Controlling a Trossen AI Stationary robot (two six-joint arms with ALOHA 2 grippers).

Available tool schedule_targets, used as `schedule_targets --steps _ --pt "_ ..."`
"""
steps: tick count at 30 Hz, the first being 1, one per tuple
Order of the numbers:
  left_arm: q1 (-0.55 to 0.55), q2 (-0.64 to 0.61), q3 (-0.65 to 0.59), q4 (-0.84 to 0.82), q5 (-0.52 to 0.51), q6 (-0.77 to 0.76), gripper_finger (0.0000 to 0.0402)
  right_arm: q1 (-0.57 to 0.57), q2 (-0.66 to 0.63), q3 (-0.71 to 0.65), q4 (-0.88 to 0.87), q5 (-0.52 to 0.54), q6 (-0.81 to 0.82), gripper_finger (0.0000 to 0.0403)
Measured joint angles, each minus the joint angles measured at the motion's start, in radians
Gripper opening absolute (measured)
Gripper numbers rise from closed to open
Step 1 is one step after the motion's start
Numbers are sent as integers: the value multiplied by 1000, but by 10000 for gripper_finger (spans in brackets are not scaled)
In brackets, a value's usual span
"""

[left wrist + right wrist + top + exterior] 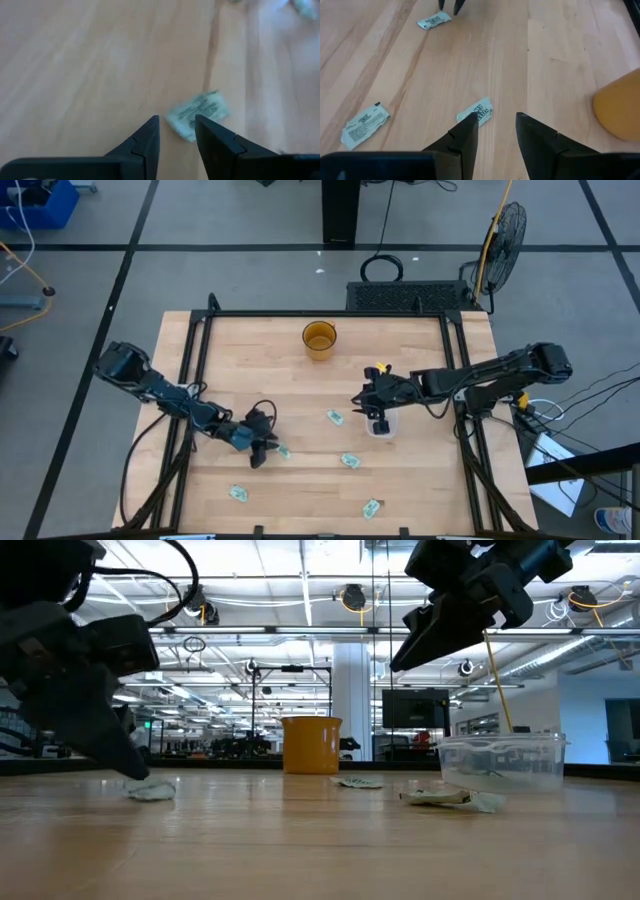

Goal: Pick and place Stevia / Truvia into bins
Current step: Put the white stevia packet into the transparent bin

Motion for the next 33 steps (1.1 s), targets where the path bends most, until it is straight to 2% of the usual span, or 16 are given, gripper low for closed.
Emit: schedule_targets --steps 9,14,20,23,28,30,33 --pt "2 3 4 34 -9 23 129 0 0 0 0 0 -4 125" --pt "1 70 6 38 -6 73 129 0 0 0 0 0 -4 125" --pt "2 153 8 139 -13 78 127 0 0 0 0 0 -4 125" --pt "3 163 8 159 -10 131 102 0 0 0 0 0 -4 125" --pt "20 160 8 155 -8 161 12 0 0 0 0 -1 -1 125" --pt "27 152 8 164 -4 156 10 0 1 0 0 -4 -2 126" --pt "47 127 31 160 -4 242 5 18 30 0 3 -4 -4 129"
